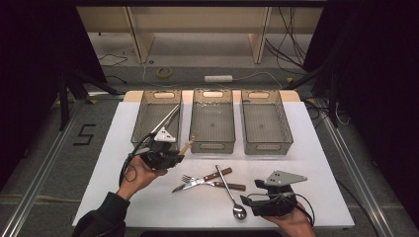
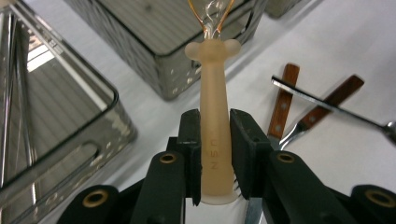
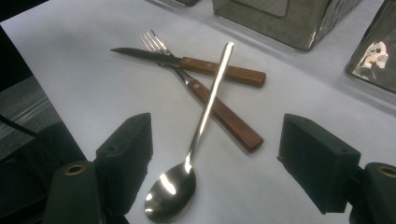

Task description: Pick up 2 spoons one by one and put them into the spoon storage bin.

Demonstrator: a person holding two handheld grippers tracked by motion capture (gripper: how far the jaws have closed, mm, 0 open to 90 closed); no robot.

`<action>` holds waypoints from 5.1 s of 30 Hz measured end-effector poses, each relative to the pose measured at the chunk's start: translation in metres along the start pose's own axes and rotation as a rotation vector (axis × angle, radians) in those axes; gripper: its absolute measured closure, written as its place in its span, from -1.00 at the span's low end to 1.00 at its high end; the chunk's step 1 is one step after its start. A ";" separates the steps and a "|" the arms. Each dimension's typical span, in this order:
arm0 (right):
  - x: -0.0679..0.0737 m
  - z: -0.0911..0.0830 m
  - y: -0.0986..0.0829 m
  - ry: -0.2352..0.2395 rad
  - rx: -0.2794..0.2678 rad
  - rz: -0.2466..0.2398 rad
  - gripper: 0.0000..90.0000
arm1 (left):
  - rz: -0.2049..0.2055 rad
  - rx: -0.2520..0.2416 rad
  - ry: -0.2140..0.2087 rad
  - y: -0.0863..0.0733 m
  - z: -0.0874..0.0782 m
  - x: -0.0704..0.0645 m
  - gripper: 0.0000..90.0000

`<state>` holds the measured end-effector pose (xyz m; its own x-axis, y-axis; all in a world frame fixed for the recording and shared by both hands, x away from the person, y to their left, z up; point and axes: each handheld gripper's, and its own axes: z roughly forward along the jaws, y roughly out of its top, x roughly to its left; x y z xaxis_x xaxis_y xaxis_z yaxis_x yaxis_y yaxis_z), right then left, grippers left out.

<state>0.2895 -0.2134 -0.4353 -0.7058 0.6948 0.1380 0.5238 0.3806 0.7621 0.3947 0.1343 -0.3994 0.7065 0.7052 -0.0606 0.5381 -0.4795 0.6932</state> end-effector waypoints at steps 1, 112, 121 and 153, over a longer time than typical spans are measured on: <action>0.000 0.000 0.000 0.001 -0.001 0.002 -0.40 | 0.001 -0.005 0.003 0.003 0.001 0.001 0.65; 0.007 0.006 0.008 -0.008 0.060 -0.038 -0.35 | -0.218 -0.140 -0.013 0.055 0.024 0.033 -0.46; 0.012 0.023 0.020 0.000 0.174 -0.082 -0.15 | -0.177 -0.174 -0.010 0.027 0.003 0.023 -0.58; 0.016 0.082 0.038 0.004 0.471 -0.146 0.48 | -0.102 -0.263 0.002 -0.059 -0.022 -0.015 -0.63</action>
<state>0.3371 -0.1373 -0.4558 -0.7891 0.6119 0.0539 0.5774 0.7089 0.4052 0.3422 0.1639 -0.4238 0.6541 0.7437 -0.1381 0.4678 -0.2542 0.8465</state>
